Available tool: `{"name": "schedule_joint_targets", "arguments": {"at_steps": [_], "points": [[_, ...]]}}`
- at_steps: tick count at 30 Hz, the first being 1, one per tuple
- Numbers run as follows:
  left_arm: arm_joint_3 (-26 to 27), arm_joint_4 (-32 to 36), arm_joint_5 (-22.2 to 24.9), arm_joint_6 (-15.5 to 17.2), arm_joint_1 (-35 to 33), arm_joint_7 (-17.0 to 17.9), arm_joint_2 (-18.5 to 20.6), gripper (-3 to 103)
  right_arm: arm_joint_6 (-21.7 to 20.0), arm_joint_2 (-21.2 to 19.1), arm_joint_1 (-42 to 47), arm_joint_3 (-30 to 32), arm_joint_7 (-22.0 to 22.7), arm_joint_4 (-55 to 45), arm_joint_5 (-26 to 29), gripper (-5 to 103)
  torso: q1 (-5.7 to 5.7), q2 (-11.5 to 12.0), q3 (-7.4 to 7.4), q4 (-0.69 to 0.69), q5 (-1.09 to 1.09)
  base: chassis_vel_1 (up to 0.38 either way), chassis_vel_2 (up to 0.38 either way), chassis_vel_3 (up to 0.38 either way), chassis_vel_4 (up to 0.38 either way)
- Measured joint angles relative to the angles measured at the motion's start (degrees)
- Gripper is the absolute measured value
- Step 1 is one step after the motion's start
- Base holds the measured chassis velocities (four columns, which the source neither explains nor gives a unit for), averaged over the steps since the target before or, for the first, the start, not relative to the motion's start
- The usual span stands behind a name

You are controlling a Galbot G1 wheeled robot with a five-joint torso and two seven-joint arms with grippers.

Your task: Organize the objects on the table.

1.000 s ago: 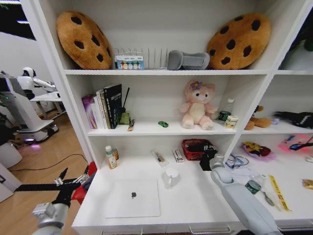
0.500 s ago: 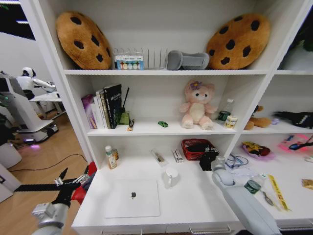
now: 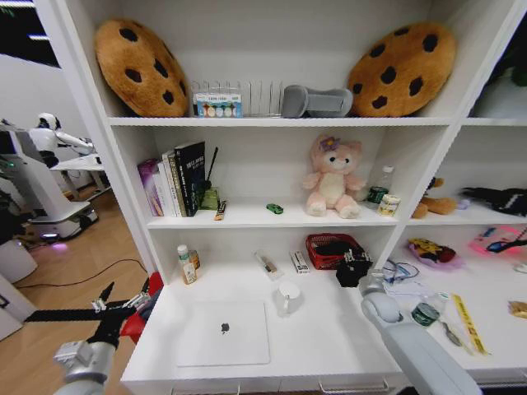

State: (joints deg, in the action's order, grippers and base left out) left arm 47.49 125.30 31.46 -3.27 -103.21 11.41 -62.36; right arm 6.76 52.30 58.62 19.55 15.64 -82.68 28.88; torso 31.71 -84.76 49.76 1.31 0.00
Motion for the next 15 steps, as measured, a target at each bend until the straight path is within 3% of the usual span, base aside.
{"name": "schedule_joint_targets", "arguments": {"at_steps": [3,5,6,8,10,15], "points": [[0.0,0.0,0.0,0.0,0.0,0.0,0.0,100,0.0,-0.1,1.3,0.7,0.2,-1.3,0.0,70,0.0,0.0,0.0,0.0,0.0,0.0,0.0,0.0,0.0],[0.0,0.0,0.0,0.0,0.0,0.0,0.0,100,0.0,-0.2,1.5,0.8,0.2,-1.6,0.0,70,0.0,0.0,0.0,0.0,0.0,0.0,0.0,0.0,0.0],[0.0,0.0,0.0,0.0,0.0,0.0,0.0,100,0.0,-0.3,2.5,1.3,0.5,-2.8,0.0,86,0.0,0.0,0.0,0.0,0.0,0.0,0.0,0.0,0.0],[0.0,0.0,0.0,0.0,0.0,0.0,0.0,100,-0.1,-0.3,2.9,1.5,0.6,-3.4,0.1,86,0.0,0.0,0.0,0.0,0.0,0.0,0.0,0.0,0.0],[0.0,0.0,0.0,0.0,0.0,0.0,0.0,100,-0.5,-0.5,4.5,2.4,1.1,-6.3,0.4,99,0.0,0.0,0.0,0.0,0.0,0.0,0.0,0.0,0.0],[0.0,0.0,0.0,0.0,0.0,0.0,0.0,100,-3.0,-0.8,11.2,4.4,3.2,-17.1,1.5,100,0.0,0.0,0.0,-0.02,-0.01,0.0,0.0,0.0,0.0]]}}
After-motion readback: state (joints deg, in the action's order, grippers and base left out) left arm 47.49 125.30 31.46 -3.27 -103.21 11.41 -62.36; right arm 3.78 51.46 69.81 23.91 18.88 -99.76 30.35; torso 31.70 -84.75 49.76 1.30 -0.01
